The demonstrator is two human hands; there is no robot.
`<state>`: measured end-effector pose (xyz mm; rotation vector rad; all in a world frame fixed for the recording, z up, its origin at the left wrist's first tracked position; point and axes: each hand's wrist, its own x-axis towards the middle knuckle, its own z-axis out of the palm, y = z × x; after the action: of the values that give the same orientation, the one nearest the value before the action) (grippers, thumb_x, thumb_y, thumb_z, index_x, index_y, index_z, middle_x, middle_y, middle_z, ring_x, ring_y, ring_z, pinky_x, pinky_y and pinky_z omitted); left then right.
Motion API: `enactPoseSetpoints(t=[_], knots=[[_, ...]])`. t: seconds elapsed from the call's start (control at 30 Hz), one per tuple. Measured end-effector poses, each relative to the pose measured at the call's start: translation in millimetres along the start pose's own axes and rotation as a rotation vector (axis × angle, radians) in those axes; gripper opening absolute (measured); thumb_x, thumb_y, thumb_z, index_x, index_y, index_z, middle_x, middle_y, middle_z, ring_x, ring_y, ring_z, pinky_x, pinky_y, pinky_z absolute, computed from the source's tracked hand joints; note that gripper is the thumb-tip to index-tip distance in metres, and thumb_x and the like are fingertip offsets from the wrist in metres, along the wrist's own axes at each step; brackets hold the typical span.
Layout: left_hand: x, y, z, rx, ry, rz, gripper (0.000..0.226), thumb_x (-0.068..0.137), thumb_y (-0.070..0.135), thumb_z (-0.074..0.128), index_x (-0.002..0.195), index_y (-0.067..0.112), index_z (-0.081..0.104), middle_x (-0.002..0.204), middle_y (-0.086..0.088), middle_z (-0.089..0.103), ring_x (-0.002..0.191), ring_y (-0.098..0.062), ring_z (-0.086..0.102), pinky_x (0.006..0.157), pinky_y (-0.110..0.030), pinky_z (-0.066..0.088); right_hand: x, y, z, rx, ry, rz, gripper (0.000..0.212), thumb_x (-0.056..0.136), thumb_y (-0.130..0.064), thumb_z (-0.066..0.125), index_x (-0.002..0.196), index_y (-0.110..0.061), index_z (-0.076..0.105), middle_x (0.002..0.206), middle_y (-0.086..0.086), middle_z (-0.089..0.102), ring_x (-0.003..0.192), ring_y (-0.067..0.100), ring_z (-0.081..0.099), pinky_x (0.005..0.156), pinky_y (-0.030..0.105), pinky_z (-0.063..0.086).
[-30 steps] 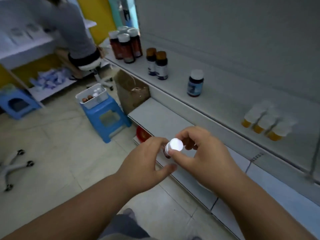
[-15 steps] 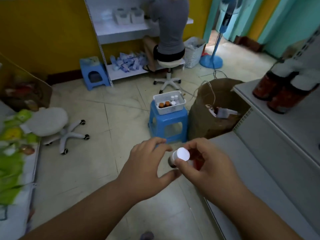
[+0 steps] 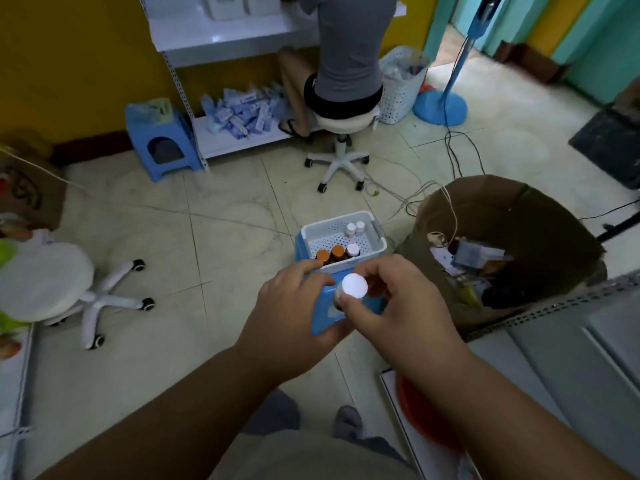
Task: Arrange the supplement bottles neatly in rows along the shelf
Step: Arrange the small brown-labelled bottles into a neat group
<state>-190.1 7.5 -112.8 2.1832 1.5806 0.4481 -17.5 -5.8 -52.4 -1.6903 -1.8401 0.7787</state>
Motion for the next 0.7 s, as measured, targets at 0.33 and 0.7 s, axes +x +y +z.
enactPoseSetpoints(t=[0.33, 0.7], knots=[[228.2, -116.0, 37.8, -0.062, -0.176, 0.317, 0.068, 0.082, 0.066, 0.055, 0.126, 0.015, 0.062, 0.129, -0.005, 0.062, 0.121, -0.023, 0.057, 0.097, -0.046, 0.05, 200.0, 57.0, 58.3, -0.095, 0.164, 0.265, 0.021, 0.077, -0.037, 0.071, 0.092, -0.033, 0.058, 0.087, -0.016, 0.057, 0.082, 0.0, 0.056, 0.069, 0.017, 0.047], [351.5, -238.9, 171.9, 0.069, -0.448, 0.297, 0.053, 0.08, 0.037, 0.072, 0.126, 0.016, 0.056, 0.125, -0.009, 0.056, 0.109, -0.03, 0.056, 0.086, -0.05, 0.052, 332.5, 216.6, 215.7, -0.073, 0.202, 0.712, 0.022, 0.085, -0.031, 0.067, 0.102, -0.022, 0.059, 0.1, -0.004, 0.056, 0.088, 0.014, 0.059, 0.08, 0.038, 0.052]])
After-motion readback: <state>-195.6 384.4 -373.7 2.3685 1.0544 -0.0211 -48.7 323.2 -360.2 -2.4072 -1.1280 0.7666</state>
